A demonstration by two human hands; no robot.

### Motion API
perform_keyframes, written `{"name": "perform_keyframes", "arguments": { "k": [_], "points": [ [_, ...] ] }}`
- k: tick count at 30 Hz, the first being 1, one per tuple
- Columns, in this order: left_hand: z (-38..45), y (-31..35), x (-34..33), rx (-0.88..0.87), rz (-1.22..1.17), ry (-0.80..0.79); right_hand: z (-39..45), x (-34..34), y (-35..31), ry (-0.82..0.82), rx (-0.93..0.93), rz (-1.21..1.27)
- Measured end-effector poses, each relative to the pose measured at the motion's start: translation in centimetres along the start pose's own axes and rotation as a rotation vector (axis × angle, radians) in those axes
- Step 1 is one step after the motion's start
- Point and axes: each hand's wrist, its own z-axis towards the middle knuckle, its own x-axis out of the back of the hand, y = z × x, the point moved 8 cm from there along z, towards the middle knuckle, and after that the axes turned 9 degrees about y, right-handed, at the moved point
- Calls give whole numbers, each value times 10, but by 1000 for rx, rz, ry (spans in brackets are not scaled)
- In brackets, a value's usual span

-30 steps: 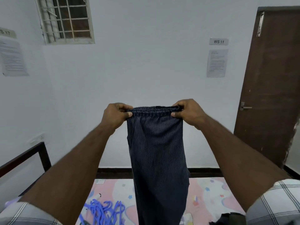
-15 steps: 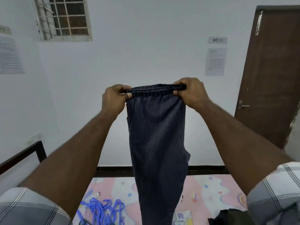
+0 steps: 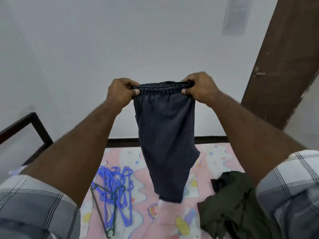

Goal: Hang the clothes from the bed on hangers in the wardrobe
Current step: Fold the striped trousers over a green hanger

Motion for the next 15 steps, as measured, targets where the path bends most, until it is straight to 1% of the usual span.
{"name": "perform_keyframes", "arguments": {
  "k": [5,9,13,15],
  "points": [
    [-31,-88,-27,224,61,-100,-39,-68,64,-224,-143,-68],
    [-66,-154,-55,467,102,-285,-77,-124,115,-481,-220,-133],
    [-102,-230,-74,669,322,-499,-128,-185,169,-783,-274,-188],
    [-118,-264,-87,703,451,-597,-150,-214,196,-893,-297,-201]
  ]
}}
